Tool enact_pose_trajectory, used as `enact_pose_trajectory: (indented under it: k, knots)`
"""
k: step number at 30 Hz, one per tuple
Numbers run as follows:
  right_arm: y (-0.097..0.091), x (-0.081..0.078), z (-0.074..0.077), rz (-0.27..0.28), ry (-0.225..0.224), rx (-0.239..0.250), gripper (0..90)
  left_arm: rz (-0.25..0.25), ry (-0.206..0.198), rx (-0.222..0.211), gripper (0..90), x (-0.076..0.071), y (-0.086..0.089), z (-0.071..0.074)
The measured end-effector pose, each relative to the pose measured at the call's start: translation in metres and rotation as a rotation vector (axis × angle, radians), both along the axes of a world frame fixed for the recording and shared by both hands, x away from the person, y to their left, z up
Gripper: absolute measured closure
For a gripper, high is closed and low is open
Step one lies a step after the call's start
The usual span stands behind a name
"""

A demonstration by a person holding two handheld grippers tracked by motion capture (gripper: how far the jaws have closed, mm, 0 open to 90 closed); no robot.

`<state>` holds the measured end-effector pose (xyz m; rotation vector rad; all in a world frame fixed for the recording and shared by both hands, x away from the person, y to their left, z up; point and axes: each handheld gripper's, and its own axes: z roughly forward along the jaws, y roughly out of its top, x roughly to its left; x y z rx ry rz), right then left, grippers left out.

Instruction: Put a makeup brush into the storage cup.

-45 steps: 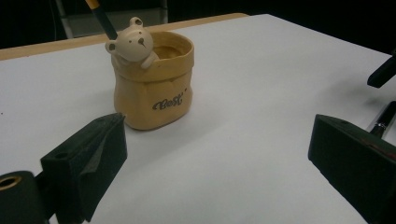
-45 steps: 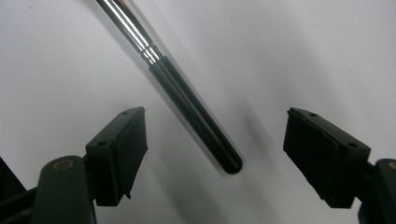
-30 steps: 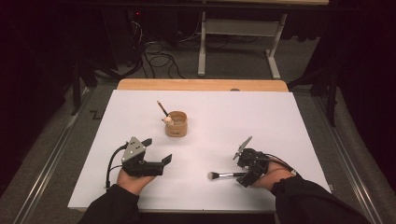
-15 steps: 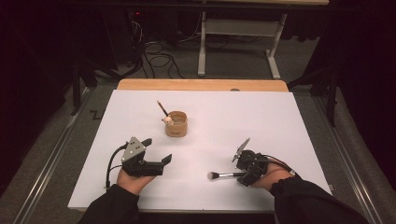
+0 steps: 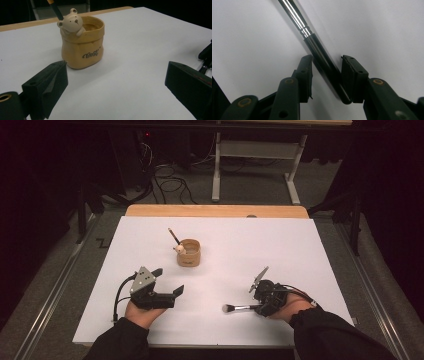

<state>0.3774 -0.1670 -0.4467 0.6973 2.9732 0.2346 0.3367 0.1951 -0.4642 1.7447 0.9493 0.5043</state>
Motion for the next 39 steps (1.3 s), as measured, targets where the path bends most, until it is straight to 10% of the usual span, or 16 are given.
enact_pose_trajectory:
  k: [39]
  knots:
    - [-0.0005,-0.0006,-0.001,0.001,-0.005,0.01,79.8,0.003,-0.006,-0.002,5.2,-0.0008,-0.0001,0.0006]
